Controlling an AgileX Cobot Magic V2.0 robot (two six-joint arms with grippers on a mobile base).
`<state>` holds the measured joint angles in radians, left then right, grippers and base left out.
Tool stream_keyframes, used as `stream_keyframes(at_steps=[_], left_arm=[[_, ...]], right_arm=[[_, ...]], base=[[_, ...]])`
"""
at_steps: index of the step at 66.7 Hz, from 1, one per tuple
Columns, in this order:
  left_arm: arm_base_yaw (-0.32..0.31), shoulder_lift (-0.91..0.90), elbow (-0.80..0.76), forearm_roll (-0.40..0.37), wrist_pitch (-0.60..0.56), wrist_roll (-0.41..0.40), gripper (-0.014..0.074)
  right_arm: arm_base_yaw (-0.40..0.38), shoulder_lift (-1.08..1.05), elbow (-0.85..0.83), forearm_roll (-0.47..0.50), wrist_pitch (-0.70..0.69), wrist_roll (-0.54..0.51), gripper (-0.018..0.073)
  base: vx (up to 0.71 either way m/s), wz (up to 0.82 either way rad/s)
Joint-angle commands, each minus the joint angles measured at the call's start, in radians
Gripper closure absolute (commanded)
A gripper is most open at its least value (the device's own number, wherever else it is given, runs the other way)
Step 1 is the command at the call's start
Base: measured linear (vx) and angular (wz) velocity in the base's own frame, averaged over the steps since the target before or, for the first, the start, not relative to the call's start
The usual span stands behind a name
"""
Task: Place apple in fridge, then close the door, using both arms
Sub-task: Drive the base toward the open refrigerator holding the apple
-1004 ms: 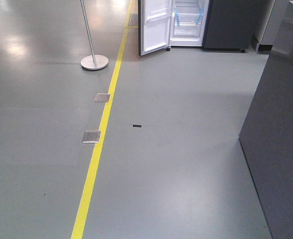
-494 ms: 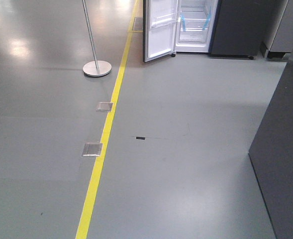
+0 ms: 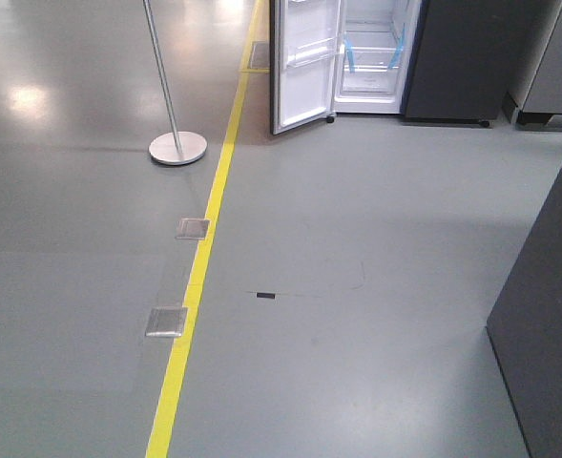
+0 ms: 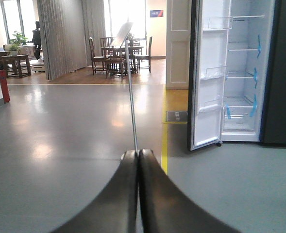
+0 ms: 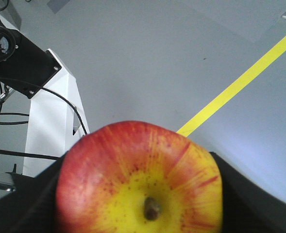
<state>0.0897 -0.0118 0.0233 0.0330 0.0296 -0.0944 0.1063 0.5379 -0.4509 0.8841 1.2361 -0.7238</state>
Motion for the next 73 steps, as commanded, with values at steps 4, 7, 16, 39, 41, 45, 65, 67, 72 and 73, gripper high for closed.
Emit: stream_keyframes(at_steps=[4, 7, 16, 39, 41, 45, 65, 67, 72, 73], left_arm=[[-0.006, -0.014, -0.017, -0.003, -0.078, -0.005, 0.0603], [-0.006, -0.014, -0.017, -0.003, -0.078, -0.005, 0.0603], [-0.006, -0.014, -0.017, -0.003, -0.078, -0.005, 0.0603], [-0.006, -0.014, -0.017, -0.003, -0.078, -0.005, 0.0603], [-0.006, -0.014, -0.017, -0.003, -0.078, -0.005, 0.0603], [-0.006, -0.014, -0.017, -0.003, -0.078, -0.005, 0.0603], [-0.006, -0.014, -0.017, -0.003, -0.078, -0.005, 0.0603], [-0.006, -0.014, -0.017, -0.003, -0.078, -0.005, 0.0603], [-0.006, -0.014, -0.017, -0.003, -0.078, -0.005, 0.0603], [-0.006, -0.014, -0.017, -0.003, -0.078, -0.005, 0.0603]], right_arm=[[0.002, 0.001, -0.026, 0.068, -0.009, -0.008, 0.0429], [0.002, 0.001, -0.026, 0.068, -0.009, -0.008, 0.0429], [0.002, 0.001, -0.026, 0.068, -0.009, -0.008, 0.0429], [0.002, 0.001, -0.026, 0.068, -0.009, -0.008, 0.0429], [0.002, 0.001, -0.026, 0.068, -0.009, -0.008, 0.0429], [0.002, 0.001, -0.026, 0.068, -0.009, -0.008, 0.0429], [0.002, 0.001, -0.026, 0.068, -0.009, -0.008, 0.0429], [0.002, 0.001, -0.026, 0.068, -0.009, -0.008, 0.0429], [0.002, 0.001, -0.026, 0.068, -0.009, -0.008, 0.0429], [0.002, 0.001, -0.026, 0.068, -0.009, -0.008, 0.0429]], base=[[0.3, -0.04], [0.3, -0.06], [0.3, -0.08], [0.3, -0.07], [0.29, -0.06], [0.29, -0.06], [0.28, -0.04], [0.27, -0.01], [0.27, 0.01], [0.28, 0.02]])
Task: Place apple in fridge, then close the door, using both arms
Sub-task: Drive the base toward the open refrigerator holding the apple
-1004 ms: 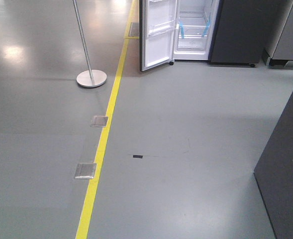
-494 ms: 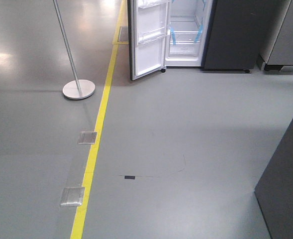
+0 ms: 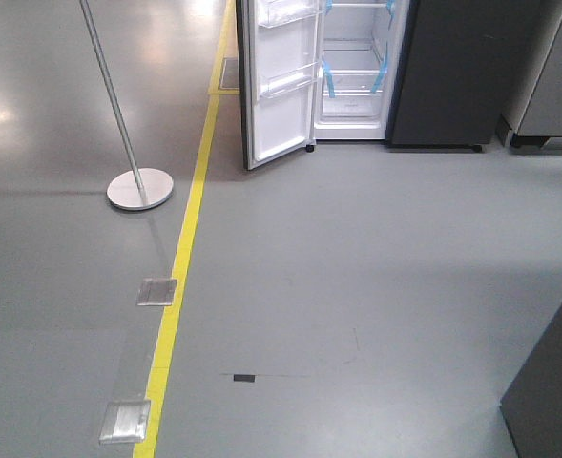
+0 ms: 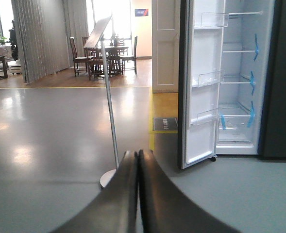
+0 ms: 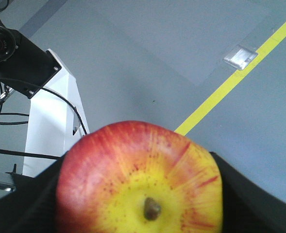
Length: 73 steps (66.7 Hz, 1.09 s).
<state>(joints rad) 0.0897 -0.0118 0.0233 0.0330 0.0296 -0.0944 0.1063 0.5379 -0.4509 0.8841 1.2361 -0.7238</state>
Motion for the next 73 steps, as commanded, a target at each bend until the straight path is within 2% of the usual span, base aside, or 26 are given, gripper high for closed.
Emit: stream_keyframes(at_steps=[1, 73], left_arm=[[-0.006, -0.014, -0.017, -0.003, -0.078, -0.005, 0.0603], [-0.006, -0.014, -0.017, -0.003, -0.078, -0.005, 0.0603]], right_arm=[[0.002, 0.001, -0.026, 0.068, -0.009, -0.008, 0.0429], [0.002, -0.001, -0.026, 0.068, -0.009, -0.008, 0.0429]], base=[[0.28, 0.03], [0.29, 0.0]])
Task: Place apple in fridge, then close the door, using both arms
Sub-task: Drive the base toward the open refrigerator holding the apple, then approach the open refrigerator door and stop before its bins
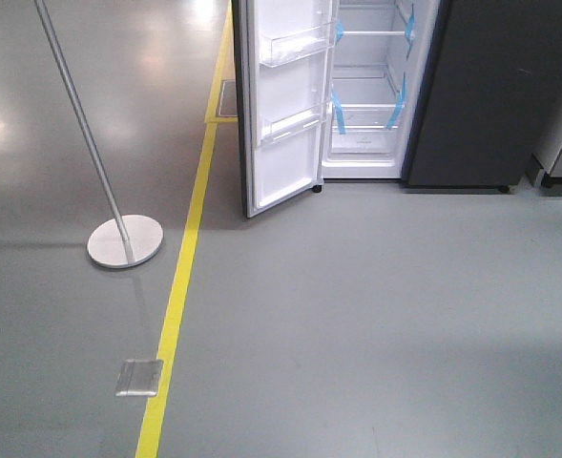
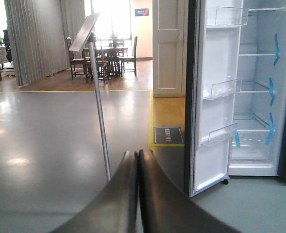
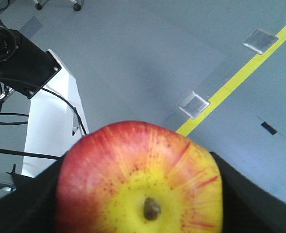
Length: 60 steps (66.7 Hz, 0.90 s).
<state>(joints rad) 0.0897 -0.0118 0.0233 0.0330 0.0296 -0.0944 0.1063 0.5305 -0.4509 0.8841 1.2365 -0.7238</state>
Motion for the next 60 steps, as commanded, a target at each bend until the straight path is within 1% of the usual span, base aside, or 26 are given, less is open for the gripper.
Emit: stream_keyframes(at_steps=[1, 60], left_arm=[[-0.006, -0.014, -0.017, -0.003, -0.078, -0.005, 0.0603], [-0.006, -0.014, -0.017, -0.003, -0.078, -0.005, 0.0603]], right_arm=[[0.002, 0.006, -0.026, 0.068, -0.01, -0.008, 0.0429], [0.002, 0.006, -0.026, 0.068, -0.01, -0.008, 0.0429]], base=[[0.28, -0.04], [0.25, -0.02]])
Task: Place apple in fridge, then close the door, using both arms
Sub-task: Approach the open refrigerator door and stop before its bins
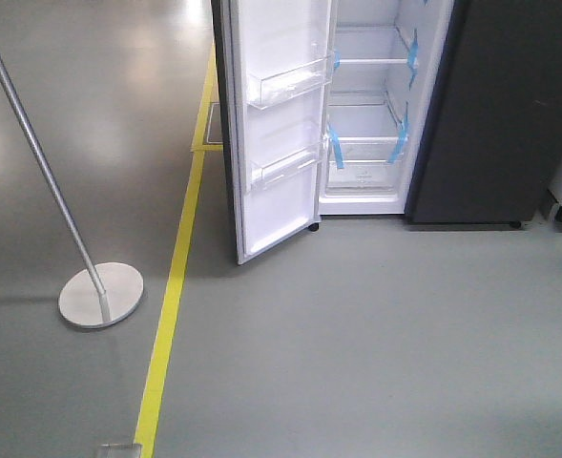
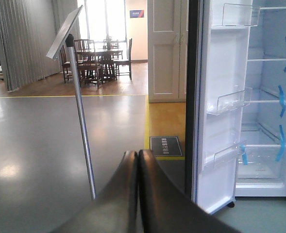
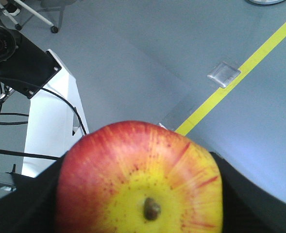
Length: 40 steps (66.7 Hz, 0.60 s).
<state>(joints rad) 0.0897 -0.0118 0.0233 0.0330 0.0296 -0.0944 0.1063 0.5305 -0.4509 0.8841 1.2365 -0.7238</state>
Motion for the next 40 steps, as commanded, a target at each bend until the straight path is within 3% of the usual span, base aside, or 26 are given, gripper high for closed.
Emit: stream_keyframes(at_steps=[1, 40], left_arm=[[-0.006, -0.014, -0.017, -0.003, -0.078, -0.005, 0.0603], [-0.006, -0.014, -0.017, -0.003, -0.078, -0.005, 0.0603]], right_arm=[[0.002, 0.006, -0.026, 0.068, -0.01, -0.008, 0.0429], [0.002, 0.006, -0.026, 0.068, -0.01, -0.008, 0.0429]], base=[[0.22, -0.02], [0.21, 0.0]])
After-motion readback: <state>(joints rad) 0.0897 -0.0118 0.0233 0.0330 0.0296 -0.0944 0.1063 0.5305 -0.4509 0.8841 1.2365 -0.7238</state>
